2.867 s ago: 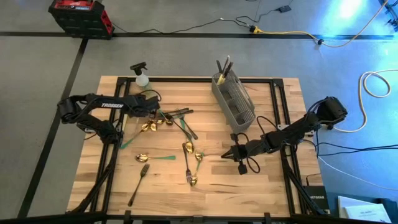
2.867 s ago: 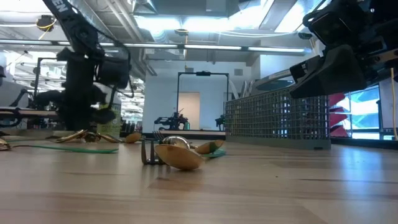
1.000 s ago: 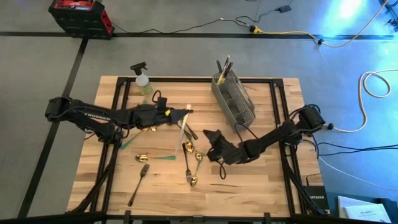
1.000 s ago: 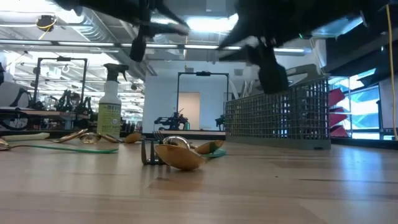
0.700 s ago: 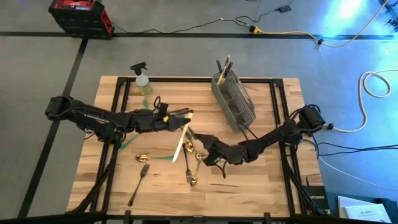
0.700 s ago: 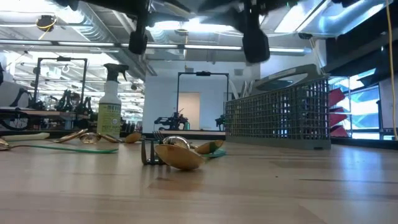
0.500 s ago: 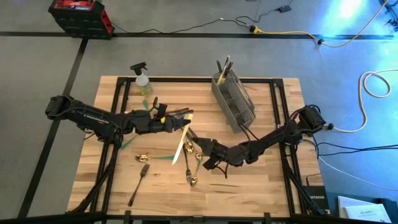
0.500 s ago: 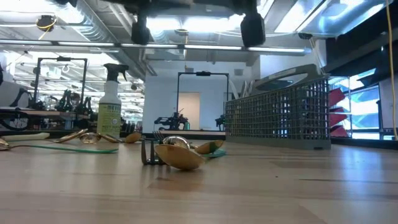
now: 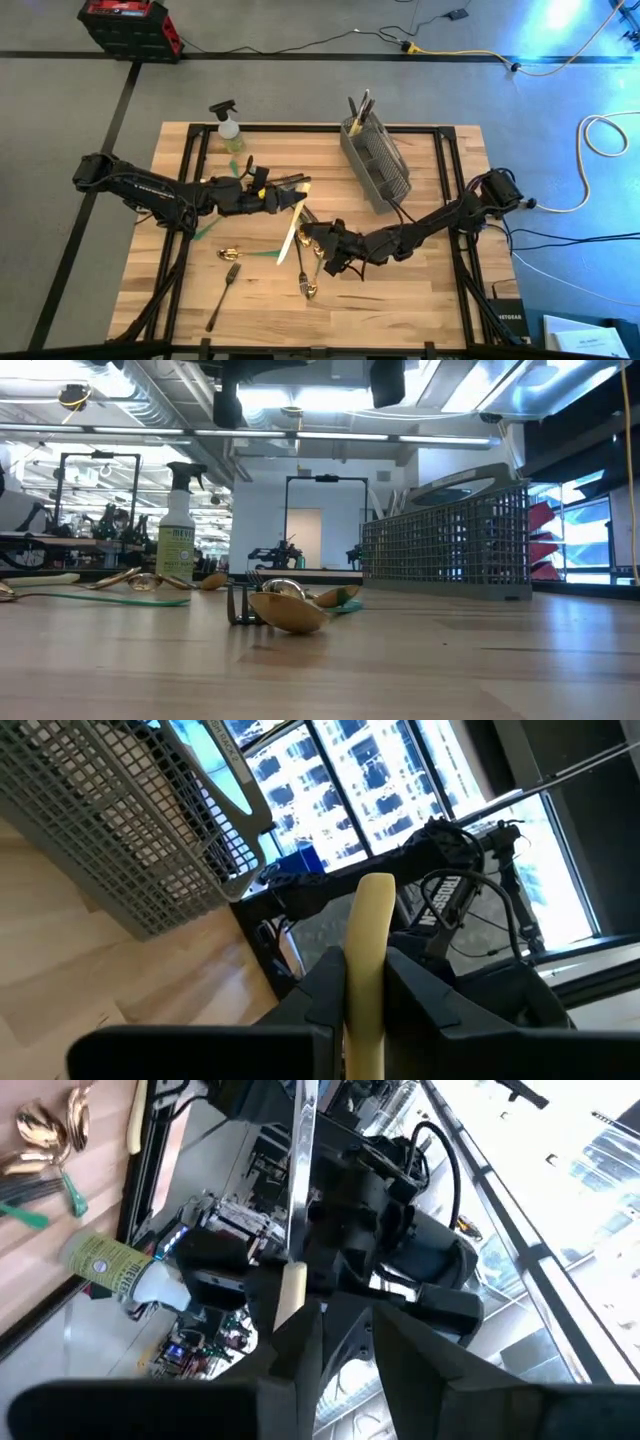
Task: Sort silverware
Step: Put the yellow table knife into the silverware basket
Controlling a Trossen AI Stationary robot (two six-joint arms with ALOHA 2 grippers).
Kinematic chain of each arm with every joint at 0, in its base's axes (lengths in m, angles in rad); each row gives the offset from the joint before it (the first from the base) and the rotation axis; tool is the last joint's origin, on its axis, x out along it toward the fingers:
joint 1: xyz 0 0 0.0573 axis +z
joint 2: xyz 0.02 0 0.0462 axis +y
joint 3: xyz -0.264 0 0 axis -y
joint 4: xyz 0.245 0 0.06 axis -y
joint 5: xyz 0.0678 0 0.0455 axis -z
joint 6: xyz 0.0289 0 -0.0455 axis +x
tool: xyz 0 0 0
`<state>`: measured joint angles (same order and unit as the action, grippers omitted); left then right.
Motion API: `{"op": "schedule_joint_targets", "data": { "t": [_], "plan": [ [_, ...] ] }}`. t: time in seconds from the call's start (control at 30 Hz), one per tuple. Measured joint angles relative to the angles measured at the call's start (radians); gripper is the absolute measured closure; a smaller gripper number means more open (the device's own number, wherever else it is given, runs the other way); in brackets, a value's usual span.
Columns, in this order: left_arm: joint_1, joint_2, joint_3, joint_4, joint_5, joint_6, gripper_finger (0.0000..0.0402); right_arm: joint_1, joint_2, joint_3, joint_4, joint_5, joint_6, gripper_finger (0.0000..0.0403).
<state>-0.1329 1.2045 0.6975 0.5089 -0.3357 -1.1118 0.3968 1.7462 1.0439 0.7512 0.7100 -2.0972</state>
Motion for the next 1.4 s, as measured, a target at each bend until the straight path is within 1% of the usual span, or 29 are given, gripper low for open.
{"op": "schedule_joint_targets", "data": {
  "t": [0.23,0.47,0.67,0.8,0.97,1.07,1.23,1.3,1.4],
  "plan": [
    [0.000,0.000,0.000,0.005,0.011,-0.003,0.0370,-0.033,0.000,0.000,-0.038,0.004,0.016,0.0326],
    [0.000,0.000,0.000,0.005,0.011,-0.003,0.0370,-0.053,0.000,0.000,-0.044,-0.069,0.025,0.0326],
    [0.000,0.000,0.000,-0.001,0.012,-0.011,0.0370,-0.086,0.007,0.000,-0.042,-0.094,0.025,0.0326],
    [0.000,0.001,0.000,0.001,0.019,-0.014,0.0370,-0.092,0.033,0.013,-0.014,-0.123,0.023,0.0326],
    [-0.001,0.001,0.000,0.004,0.030,-0.030,0.0370,-0.097,0.095,0.079,-0.014,-0.148,0.025,0.0326],
    [0.000,0.002,0.000,0.001,0.041,-0.032,0.0370,-0.105,0.124,0.106,-0.011,-0.150,0.039,0.0338],
    [0.000,0.002,0.000,0.000,0.046,-0.024,0.0370,-0.104,0.134,0.117,-0.014,-0.148,0.068,0.0388],
    [0.000,0.002,0.001,0.002,0.048,-0.024,0.0370,-0.103,0.134,0.117,-0.009,-0.146,0.079,0.0391],
    [0.000,0.002,0.002,0.001,0.047,-0.025,0.0370,-0.103,0.134,0.117,-0.007,-0.146,0.086,0.0380]
  ]
}}
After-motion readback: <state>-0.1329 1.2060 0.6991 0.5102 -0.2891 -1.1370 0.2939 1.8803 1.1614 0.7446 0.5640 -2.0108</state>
